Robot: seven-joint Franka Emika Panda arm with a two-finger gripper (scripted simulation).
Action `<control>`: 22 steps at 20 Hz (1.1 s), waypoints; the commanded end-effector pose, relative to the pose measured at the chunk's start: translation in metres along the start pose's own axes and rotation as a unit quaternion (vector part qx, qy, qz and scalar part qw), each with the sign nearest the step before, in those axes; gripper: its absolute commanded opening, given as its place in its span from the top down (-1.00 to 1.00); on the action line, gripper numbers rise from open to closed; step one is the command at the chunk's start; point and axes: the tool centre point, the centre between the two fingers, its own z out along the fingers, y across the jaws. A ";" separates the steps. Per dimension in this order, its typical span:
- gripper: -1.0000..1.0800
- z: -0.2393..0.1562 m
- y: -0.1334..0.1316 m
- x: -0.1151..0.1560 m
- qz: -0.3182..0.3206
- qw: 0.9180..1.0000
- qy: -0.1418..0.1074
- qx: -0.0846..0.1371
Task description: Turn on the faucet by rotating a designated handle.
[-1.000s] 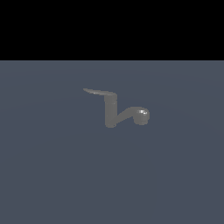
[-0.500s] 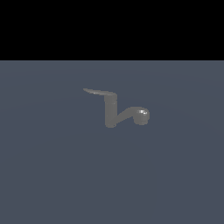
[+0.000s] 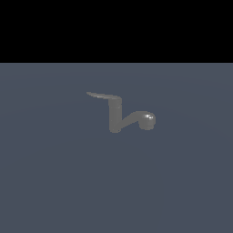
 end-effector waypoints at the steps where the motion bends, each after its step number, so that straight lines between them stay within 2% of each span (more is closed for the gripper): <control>1: 1.00 0.002 -0.002 0.007 0.009 1.000 -0.001 0.005; 7: 1.00 0.011 -0.009 0.034 0.045 0.999 -0.005 0.022; 12: 1.00 0.025 -0.019 0.067 0.093 0.995 -0.013 0.039; 17: 1.00 0.046 -0.032 0.106 0.154 0.986 -0.023 0.053; 22: 1.00 0.073 -0.046 0.143 0.217 0.974 -0.033 0.060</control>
